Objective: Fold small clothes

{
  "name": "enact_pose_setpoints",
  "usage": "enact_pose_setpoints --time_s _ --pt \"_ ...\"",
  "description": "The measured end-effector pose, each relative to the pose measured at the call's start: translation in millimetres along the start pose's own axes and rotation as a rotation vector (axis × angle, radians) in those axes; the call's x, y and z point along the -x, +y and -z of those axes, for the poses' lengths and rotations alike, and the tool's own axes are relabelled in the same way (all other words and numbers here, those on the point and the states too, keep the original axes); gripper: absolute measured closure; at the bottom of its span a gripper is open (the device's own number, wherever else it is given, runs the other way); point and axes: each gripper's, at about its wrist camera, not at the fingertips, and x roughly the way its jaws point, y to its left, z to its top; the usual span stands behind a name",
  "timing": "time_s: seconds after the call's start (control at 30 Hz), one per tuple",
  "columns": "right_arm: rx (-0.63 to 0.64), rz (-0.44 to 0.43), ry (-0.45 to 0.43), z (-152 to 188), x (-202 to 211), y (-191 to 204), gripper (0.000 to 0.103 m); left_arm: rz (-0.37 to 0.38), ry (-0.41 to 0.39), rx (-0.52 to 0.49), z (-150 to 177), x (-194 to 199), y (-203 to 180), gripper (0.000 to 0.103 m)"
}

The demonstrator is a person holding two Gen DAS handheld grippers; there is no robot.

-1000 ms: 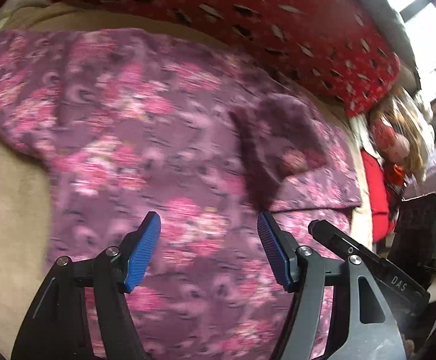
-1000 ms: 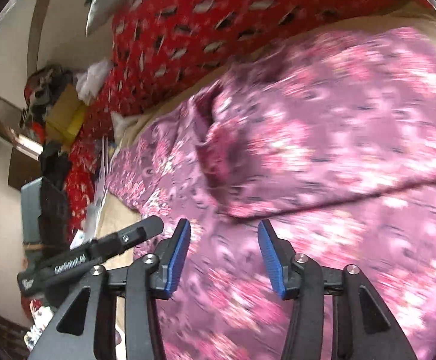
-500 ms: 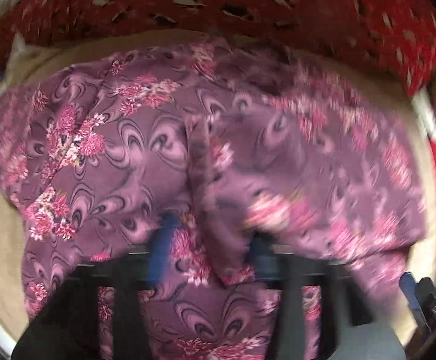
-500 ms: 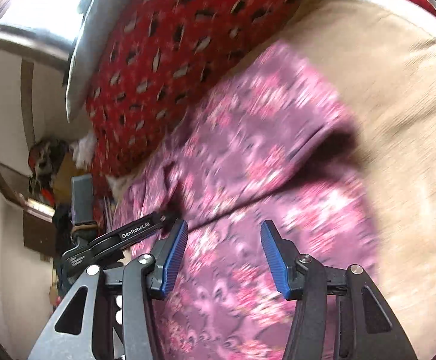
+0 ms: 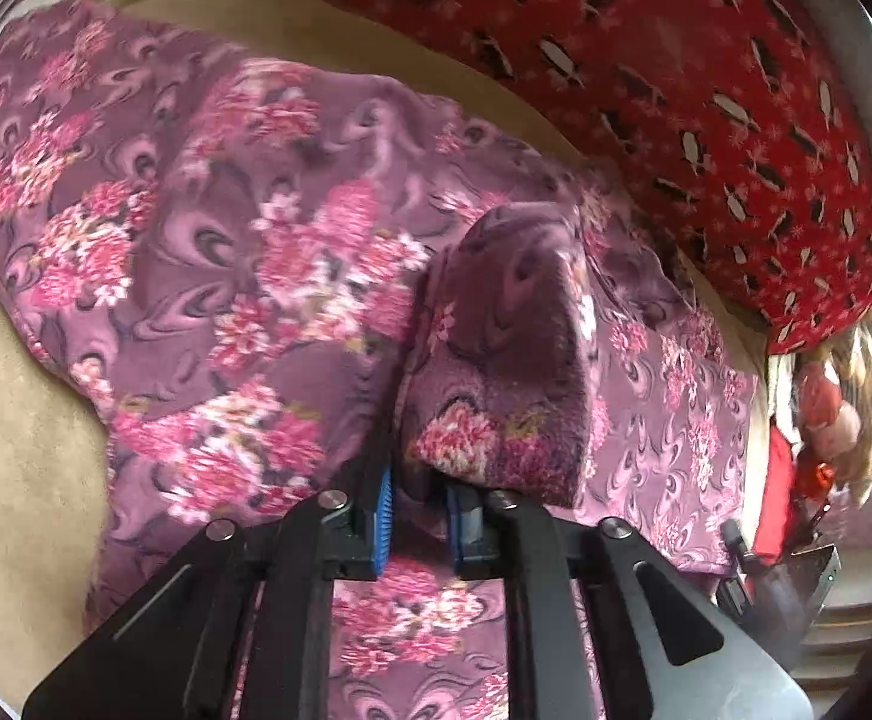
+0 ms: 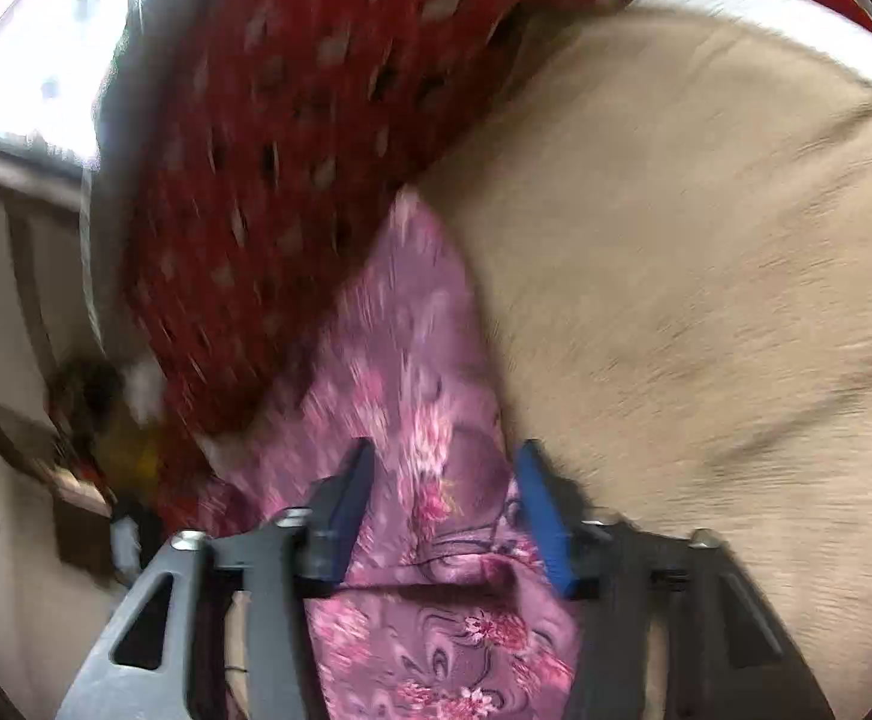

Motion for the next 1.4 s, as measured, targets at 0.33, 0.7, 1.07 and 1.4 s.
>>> enact_pose_setpoints --time_s 0.33,0.7,1.07,1.4 --pt "0.058 0.14 -0.042 2 15 -7 0.09 0.029 -0.046 0.068 4 25 46 0.077" --pt "0.35 0.046 0.036 38 -53 137 0.069 -0.049 -0.113 0.168 -31 75 132 0.073" --pt "0.586 -0.051 0.271 144 -202 230 0.069 -0.064 -0.187 0.514 -112 117 292 0.071" --pt "0.617 -0.149 0.173 153 -195 222 0.068 0.007 -0.253 0.626 -147 85 300 0.04"
